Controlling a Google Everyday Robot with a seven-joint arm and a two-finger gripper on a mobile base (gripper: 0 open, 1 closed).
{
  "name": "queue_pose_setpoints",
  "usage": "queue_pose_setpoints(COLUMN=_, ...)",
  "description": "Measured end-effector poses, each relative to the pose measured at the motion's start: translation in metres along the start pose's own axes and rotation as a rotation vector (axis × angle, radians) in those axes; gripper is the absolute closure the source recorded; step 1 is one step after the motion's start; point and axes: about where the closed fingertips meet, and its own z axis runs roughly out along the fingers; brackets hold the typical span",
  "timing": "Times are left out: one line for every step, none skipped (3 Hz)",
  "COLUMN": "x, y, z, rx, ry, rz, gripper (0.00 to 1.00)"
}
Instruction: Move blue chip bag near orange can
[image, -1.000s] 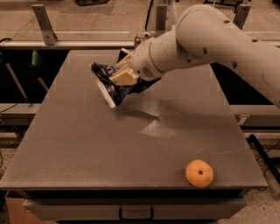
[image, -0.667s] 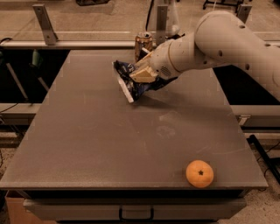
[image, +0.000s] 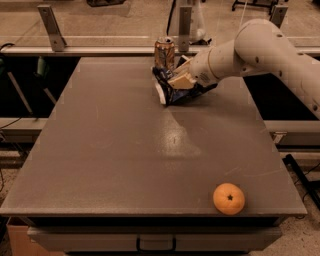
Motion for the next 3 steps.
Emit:
queue_pose_setpoints(x=0.022, y=-0.026, z=-0.003, rx=0.037, ry=0.024, rz=0.019, gripper=0.76)
queue_pose_setpoints(x=0.029, y=-0.035, z=-0.004, rx=0.049, ry=0.027, rz=0.026, gripper=0.53)
queue_pose_setpoints(x=0.028, y=-0.038, z=0.0, rx=0.042, ry=0.016, rz=0.025, gripper=0.3)
